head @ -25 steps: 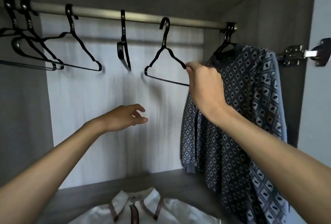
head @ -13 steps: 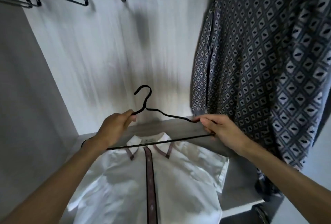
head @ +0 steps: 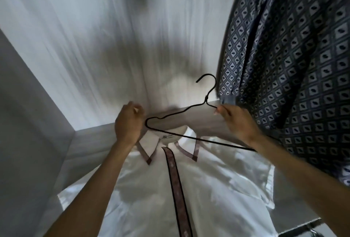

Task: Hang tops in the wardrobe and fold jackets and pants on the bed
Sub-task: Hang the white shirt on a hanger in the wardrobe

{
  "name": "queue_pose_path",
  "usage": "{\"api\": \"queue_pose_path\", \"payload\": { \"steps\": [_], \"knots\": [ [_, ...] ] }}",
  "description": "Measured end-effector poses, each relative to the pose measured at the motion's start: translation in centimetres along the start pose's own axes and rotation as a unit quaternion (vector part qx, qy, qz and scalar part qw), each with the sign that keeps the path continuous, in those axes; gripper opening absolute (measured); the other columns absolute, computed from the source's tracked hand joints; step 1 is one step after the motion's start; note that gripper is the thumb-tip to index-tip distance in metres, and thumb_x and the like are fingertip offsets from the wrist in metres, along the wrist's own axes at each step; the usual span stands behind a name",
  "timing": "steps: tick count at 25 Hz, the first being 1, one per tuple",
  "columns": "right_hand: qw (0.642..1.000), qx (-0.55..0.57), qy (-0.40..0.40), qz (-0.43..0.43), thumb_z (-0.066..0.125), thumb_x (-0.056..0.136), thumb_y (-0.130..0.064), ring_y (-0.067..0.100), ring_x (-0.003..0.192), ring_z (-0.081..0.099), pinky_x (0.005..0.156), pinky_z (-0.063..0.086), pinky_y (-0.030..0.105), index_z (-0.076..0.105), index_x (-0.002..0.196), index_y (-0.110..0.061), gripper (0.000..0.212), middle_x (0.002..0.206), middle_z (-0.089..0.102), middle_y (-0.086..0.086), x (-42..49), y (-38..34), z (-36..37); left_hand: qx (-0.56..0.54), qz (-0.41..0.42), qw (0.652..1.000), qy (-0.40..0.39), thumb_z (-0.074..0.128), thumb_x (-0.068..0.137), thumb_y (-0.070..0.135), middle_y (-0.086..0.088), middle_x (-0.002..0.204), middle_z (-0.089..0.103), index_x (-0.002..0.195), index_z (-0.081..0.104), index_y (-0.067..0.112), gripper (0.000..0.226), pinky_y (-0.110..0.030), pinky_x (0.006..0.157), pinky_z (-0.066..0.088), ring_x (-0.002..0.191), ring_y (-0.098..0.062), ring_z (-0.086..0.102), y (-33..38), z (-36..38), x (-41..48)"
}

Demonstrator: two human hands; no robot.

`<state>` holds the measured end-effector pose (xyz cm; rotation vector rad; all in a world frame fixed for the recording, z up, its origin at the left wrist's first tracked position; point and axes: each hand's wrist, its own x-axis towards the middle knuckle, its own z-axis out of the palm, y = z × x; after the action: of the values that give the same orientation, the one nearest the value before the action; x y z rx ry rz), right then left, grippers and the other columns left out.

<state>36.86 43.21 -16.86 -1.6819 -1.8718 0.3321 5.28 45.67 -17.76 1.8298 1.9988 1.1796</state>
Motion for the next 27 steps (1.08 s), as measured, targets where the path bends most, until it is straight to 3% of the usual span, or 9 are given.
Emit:
{"api": "queue_pose_path", "payload": {
  "steps": [3,5,8,12,15,19,21,23,27],
  "knots": [
    [0.996,-0.087,0.022,0.001,0.025,0.098,-0.064,0.038,0.087,0.068,0.073,0.054,0.045,0.069,0.101,-0.027,0.057,0.095,0.072,0.015,2.6,3.5,-0.2,0.113,-0.171,0.964,-0.170,0.056,0.094,0.042,-0.014,0.118,0.062,0.121,0.044,0.012,0.042,-0.034,0.079,0.042,0.107,-0.035,0.060,-3.2,4.5,0.8],
    [0.992,-0.123,0.010,-0.026,0.028,0.100,-0.059,0.038,0.085,0.069,0.069,0.054,0.043,0.070,0.097,-0.028,0.052,0.095,0.072,0.014,3.9,4.3,0.2,0.140,-0.210,0.941,-0.225,0.061,0.089,0.043,-0.016,0.124,0.061,0.130,0.040,0.008,0.058,-0.035,0.083,0.044,0.114,-0.037,0.059,-3.9,7.3,0.9],
    [0.987,-0.150,-0.013,-0.055,0.024,0.100,-0.057,0.033,0.080,0.068,0.068,0.054,0.040,0.069,0.097,-0.032,0.052,0.094,0.072,0.009,6.0,5.2,1.0,0.167,-0.221,0.936,-0.217,0.068,0.081,0.035,-0.015,0.123,0.064,0.128,0.044,0.007,0.060,-0.035,0.086,0.050,0.112,-0.033,0.061,-4.6,9.6,1.2],
    [0.986,-0.118,-0.094,-0.074,0.022,0.103,-0.055,0.024,0.080,0.067,0.069,0.054,0.037,0.067,0.096,-0.031,0.051,0.095,0.072,-0.003,9.7,5.8,2.3,0.194,-0.207,0.934,-0.215,0.056,0.087,0.022,-0.017,0.119,0.064,0.117,0.053,0.009,0.033,-0.036,0.081,0.045,0.109,-0.036,0.062,-4.1,9.2,2.2],
    [0.979,-0.084,-0.151,-0.107,0.021,0.100,-0.060,0.023,0.088,0.068,0.076,0.054,0.038,0.067,0.101,-0.033,0.053,0.098,0.073,-0.003,11.7,4.2,4.7,0.171,-0.174,0.942,-0.232,0.051,0.092,0.022,-0.018,0.114,0.064,0.122,0.052,0.011,0.032,-0.033,0.075,0.040,0.106,-0.036,0.061,-3.1,7.8,2.4],
    [0.964,0.036,-0.230,-0.130,0.046,0.099,-0.053,0.023,0.100,0.067,0.083,0.051,0.035,0.067,0.118,-0.029,0.037,0.106,0.072,0.000,10.6,-0.8,11.5,0.083,-0.158,0.958,-0.223,0.053,0.093,0.020,-0.025,0.104,0.066,0.129,0.046,0.009,0.038,-0.037,0.074,0.047,0.098,-0.042,0.064,-1.4,5.5,2.2],
    [0.956,0.077,-0.252,-0.131,0.055,0.093,-0.058,0.021,0.111,0.064,0.088,0.048,0.032,0.058,0.134,-0.030,0.050,0.117,0.070,-0.001,9.0,-3.1,14.0,0.017,-0.180,0.963,-0.198,0.054,0.093,0.015,-0.024,0.094,0.065,0.124,0.044,0.006,0.034,-0.039,0.067,0.049,0.079,-0.039,0.064,-0.6,4.4,2.0],
    [0.954,0.091,-0.257,-0.120,0.060,0.089,-0.060,0.020,0.116,0.062,0.091,0.048,0.032,0.051,0.142,-0.032,0.061,0.124,0.069,-0.001,8.2,-4.2,15.8,-0.064,-0.214,0.957,-0.183,0.052,0.093,0.008,-0.016,0.078,0.056,0.114,0.043,0.007,0.023,-0.030,0.052,0.042,0.057,-0.024,0.052,0.2,3.7,1.8],
    [0.966,0.085,-0.222,-0.097,0.061,0.085,-0.061,0.016,0.091,0.070,0.076,0.054,0.034,0.068,0.114,-0.041,0.036,0.091,0.075,-0.008,8.2,-5.1,17.3,-0.098,-0.216,0.953,-0.188,0.048,0.090,0.001,-0.009,0.062,0.050,0.095,0.053,0.005,0.008,-0.027,0.050,0.037,0.048,-0.016,0.045,0.8,2.8,1.4]
  ]
}}
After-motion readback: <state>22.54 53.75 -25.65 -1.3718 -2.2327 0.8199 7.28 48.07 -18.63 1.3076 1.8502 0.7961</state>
